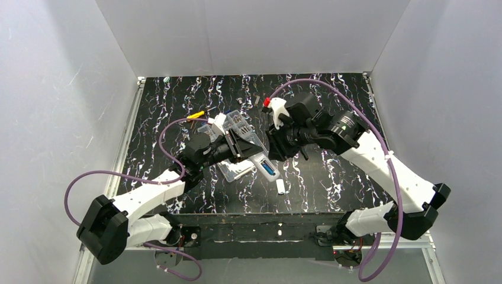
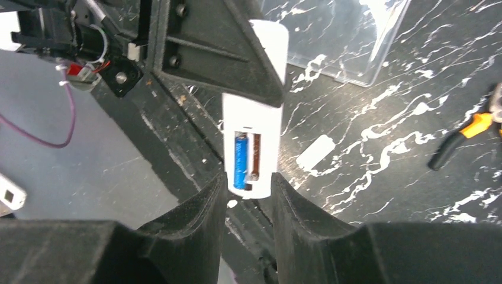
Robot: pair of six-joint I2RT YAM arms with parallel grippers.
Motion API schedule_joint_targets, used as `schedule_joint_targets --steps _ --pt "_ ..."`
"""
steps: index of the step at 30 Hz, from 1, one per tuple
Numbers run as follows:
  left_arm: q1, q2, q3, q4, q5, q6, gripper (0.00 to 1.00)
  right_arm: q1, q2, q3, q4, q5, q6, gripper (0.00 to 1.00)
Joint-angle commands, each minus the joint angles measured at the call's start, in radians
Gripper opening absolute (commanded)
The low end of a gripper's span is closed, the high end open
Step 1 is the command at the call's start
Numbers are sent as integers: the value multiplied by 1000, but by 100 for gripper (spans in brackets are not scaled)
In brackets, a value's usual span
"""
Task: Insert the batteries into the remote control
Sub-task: Load the battery into the remote control.
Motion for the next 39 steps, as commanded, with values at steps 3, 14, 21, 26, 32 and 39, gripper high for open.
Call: schedule_joint_targets --steps 3,14,21,26,32,39 --pt "-11 -15 63 89 71 -33 0 -31 -134 -129 148 39 -150 40" --pt "-18 -33 47 102 96 -57 0 -89 -378 -374 413 -92 -486 38" --pt "-18 -28 48 133 125 -72 0 -110 -407 -396 393 -338 -661 37" --pt "-18 -36 40 144 129 -75 0 -125 -394 -394 320 -485 -814 36" --pt "-17 -70 29 132 132 -60 0 -177 -322 -308 182 -636 -880 42" --pt "-18 -93 20 121 140 -56 0 -183 -238 -215 32 -734 -942 49"
